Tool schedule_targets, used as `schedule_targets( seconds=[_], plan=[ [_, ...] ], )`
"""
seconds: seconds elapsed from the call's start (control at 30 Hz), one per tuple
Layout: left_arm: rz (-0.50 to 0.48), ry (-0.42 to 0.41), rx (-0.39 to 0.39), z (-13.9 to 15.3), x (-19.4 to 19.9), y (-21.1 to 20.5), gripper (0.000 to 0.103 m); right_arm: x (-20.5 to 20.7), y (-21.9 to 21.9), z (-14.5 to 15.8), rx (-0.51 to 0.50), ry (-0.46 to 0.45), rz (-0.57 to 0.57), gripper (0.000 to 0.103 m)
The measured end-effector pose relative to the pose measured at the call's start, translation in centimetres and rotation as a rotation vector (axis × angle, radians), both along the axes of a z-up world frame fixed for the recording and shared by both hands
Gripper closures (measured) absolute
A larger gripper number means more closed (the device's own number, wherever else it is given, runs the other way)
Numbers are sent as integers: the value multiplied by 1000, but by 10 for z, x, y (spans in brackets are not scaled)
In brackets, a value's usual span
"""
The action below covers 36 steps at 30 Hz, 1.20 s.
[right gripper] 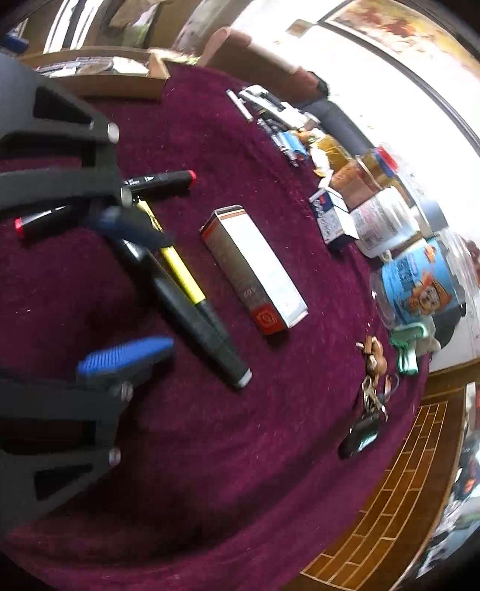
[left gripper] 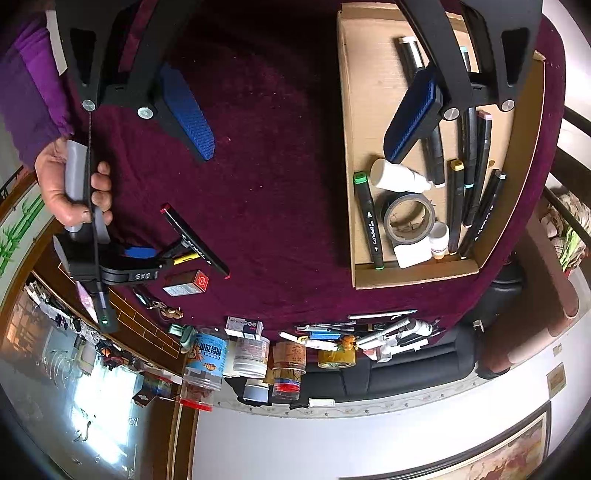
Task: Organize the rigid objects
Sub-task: 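Move the right tool toward the red-capped marker and yellow pen, then grasp the black marker beside the yellow pen with the right tool while the left tool grasps the red-capped marker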
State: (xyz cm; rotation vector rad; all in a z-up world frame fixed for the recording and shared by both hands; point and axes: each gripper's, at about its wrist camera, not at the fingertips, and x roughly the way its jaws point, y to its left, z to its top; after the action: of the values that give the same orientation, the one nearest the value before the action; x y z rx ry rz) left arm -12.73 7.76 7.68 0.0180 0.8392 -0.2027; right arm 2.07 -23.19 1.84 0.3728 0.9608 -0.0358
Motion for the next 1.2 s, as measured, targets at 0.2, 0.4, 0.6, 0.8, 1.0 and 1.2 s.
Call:
schedule_targets(
  seconds=[0.2,0.4,0.6,0.8,1.0,1.2],
  plan=[
    [-15,34,-22,-2,8,-9,8,4,1,-1,-71,-8,6,78],
    [-66,78,-50,-3,29,-37,8,-15,-31,2,-122,-55,-97,87],
    [-149,78,1,-13,57,-96,8,-23,-57,-5,42,-74,-122,87],
    [-177,95,12,-29,94,-144,8,-21,-48,-3,-9,-74,-115,86],
    [-126,99,45,-56,137,-168,8,-21,-52,-4,41,-78,-110,80],
    [-182,90,84,-66,137,-170,72,-20,-49,-3,41,-80,-99,74]
  ],
)
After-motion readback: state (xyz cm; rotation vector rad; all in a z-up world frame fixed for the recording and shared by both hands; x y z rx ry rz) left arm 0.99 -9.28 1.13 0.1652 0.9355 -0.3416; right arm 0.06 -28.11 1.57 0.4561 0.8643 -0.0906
